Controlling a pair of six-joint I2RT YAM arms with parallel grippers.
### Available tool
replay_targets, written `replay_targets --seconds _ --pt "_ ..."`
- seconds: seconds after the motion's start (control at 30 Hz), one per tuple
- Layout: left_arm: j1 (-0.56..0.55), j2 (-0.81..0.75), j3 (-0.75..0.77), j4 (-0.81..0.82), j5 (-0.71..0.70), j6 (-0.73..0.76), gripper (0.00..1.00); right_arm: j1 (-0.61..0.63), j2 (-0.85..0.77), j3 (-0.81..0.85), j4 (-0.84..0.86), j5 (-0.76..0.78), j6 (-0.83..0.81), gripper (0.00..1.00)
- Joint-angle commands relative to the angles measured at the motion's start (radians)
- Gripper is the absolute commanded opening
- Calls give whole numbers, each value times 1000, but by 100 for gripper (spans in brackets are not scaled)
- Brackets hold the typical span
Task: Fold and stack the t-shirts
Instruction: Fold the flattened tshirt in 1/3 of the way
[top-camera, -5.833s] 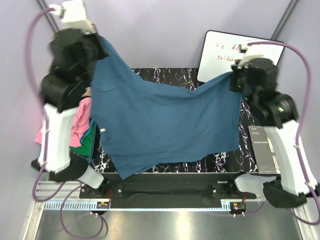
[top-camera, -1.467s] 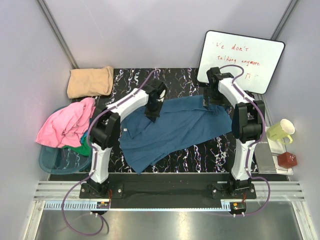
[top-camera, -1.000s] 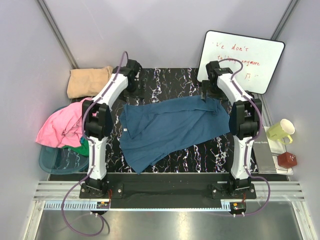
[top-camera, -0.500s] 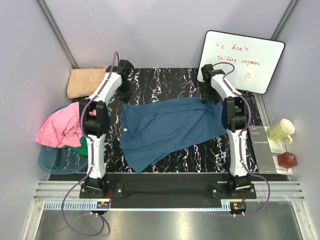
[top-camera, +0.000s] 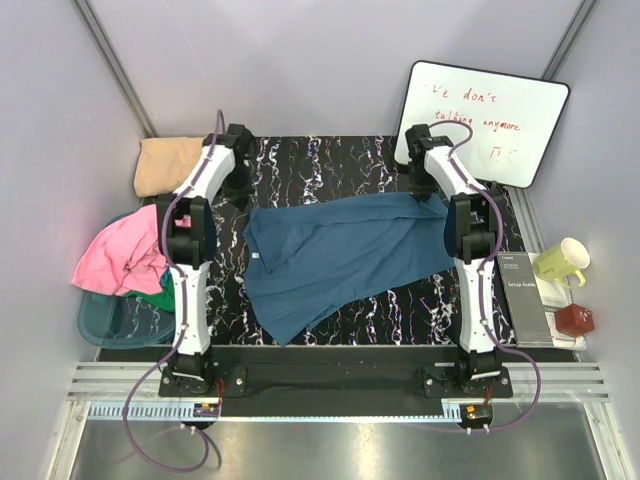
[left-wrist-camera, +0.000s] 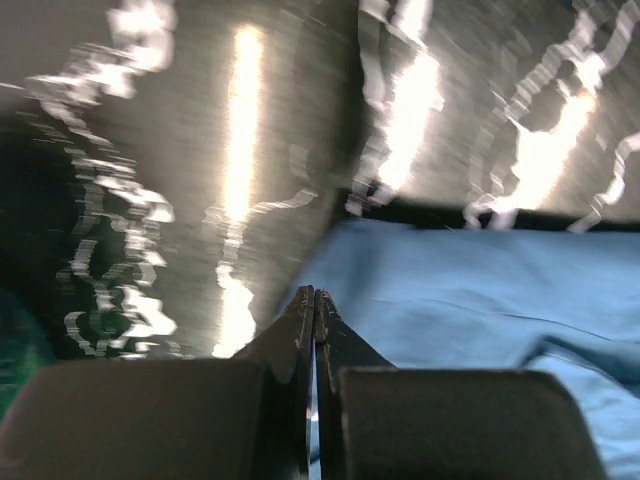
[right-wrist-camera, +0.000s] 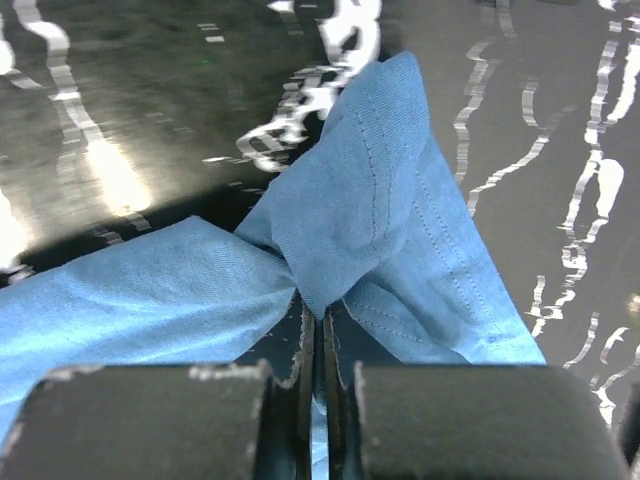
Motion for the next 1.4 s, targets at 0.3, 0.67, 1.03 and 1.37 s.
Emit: replay_targets --seconds 0.3,0.67,1.03,1.37 --pt "86 -17 60 36 165 26 23 -60 -128 -83 8 61 9 0" --pt "-76 36 74 75 266 68 81 -60 -104 -69 6 29 12 0" --pt "-84 104 127 78 188 33 54 -61 -103 -67 3 18 -16 0" --pt "-66 53 109 85 120 31 59 -60 -87 -61 0 -3 -16 0"
